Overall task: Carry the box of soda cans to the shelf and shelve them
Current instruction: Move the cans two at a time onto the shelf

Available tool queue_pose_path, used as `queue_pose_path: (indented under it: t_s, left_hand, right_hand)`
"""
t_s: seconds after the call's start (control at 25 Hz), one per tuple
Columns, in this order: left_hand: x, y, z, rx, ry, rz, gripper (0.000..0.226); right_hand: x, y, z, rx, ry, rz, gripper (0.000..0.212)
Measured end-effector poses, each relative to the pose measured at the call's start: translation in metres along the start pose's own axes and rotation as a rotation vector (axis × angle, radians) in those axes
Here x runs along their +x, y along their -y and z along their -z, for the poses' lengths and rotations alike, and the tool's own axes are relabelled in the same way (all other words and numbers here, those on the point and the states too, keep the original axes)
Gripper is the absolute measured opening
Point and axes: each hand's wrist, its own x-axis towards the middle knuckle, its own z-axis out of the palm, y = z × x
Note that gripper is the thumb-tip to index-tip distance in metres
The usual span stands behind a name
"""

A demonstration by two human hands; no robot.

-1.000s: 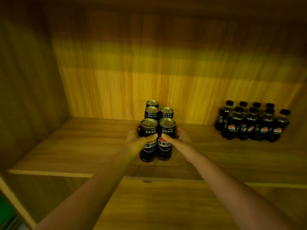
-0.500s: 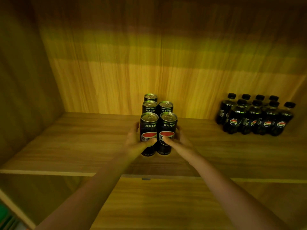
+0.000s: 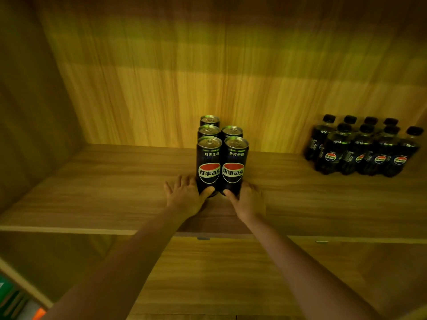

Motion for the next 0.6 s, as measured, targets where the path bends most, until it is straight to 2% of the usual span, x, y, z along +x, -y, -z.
queue_pose_path:
  t_s: [0.48,0.6]
  left_hand:
    - [0.012,0.002,-0.005,0.048,-0.016,-0.01,0.077]
    - [0.008,0.001,-0.001,0.033,-0.031,0.0,0.082]
  right_hand:
    - [0.015,-0.001,-0.002,0.025,0.048,0.024,0.053]
    - [0.015,-0.002,0.0,0.024,0.074,0.029,0.063]
